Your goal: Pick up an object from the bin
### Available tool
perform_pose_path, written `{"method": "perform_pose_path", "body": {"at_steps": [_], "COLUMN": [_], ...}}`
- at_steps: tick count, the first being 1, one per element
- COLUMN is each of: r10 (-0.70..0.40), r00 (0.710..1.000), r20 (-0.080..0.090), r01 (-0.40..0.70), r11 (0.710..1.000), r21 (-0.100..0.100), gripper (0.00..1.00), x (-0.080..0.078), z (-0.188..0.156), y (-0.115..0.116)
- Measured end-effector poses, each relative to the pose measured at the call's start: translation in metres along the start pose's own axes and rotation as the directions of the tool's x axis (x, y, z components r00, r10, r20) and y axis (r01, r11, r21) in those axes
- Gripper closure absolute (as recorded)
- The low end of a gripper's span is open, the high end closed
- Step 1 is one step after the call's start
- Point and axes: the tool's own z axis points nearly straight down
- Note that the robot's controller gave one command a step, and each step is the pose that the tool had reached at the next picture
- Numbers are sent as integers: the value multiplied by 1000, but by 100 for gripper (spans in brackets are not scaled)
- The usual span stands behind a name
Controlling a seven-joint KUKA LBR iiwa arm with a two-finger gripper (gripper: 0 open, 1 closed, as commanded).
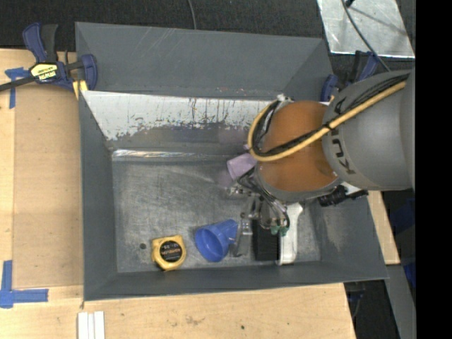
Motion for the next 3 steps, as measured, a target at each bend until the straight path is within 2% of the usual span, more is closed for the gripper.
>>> {"method": "perform_pose_path", "body": {"at_steps": [1,2,3], "r10": [-14,-13,2], "r00": [1000,1000,1000], "r20": [20,20,4], "r01": [14,13,-2], "r11": [1000,1000,1000], "r21": [-2,-3,0], "gripper": [100,100,100], "x": [8,8,8], "z": [41,41,-95], "y": [-12,-12,-4]}}
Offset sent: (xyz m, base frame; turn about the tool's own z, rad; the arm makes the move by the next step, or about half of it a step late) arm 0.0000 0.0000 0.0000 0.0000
